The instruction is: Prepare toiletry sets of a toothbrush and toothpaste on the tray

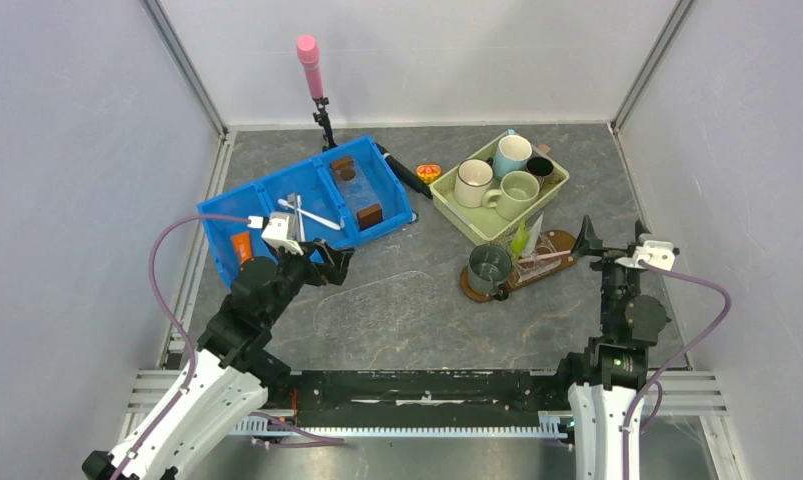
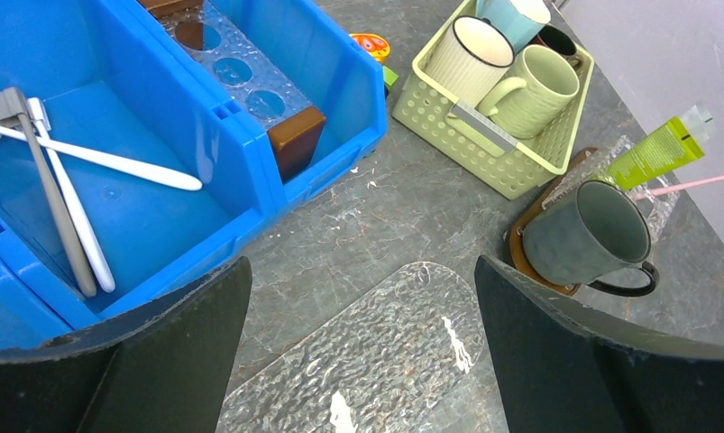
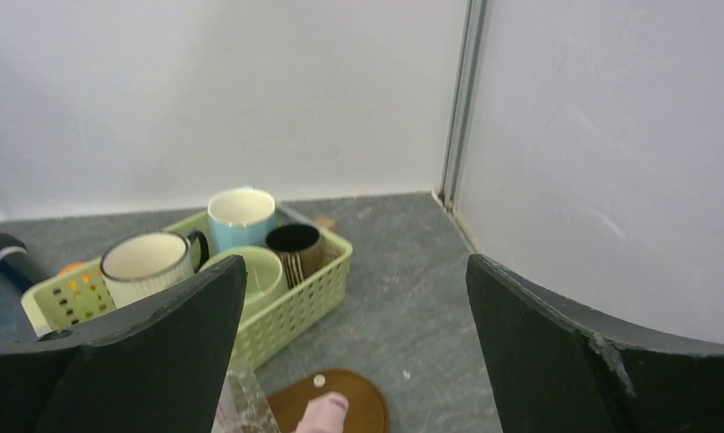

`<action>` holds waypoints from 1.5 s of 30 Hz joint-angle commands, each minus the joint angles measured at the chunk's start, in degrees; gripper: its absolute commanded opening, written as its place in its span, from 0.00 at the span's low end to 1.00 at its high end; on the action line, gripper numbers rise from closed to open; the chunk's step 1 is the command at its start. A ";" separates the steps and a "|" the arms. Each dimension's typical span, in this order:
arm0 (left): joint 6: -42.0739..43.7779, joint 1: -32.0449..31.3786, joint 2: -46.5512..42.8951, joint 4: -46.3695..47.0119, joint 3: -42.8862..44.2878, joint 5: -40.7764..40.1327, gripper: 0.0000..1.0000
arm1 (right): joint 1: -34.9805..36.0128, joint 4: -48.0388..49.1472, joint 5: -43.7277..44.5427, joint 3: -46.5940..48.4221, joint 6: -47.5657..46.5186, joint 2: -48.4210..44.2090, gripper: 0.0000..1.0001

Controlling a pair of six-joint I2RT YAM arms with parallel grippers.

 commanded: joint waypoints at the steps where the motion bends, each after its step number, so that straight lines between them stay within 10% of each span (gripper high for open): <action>1: -0.93 0.29 1.24 1.63 2.07 0.73 1.00 | 0.43 -1.06 0.84 7.33 -0.82 2.98 0.98; 18: -7.58 6.24 29.36 -9.60 19.19 -9.93 0.97 | 7.93 -21.19 11.34 34.54 -0.39 29.87 0.98; 37: -15.76 16.67 69.36 -9.86 41.67 -19.55 0.88 | 22.35 -18.55 19.29 28.76 -10.30 23.63 0.98; 45: -8.97 17.91 72.78 -11.12 44.08 -23.27 0.74 | 24.54 -17.49 21.15 26.94 -14.09 22.04 0.98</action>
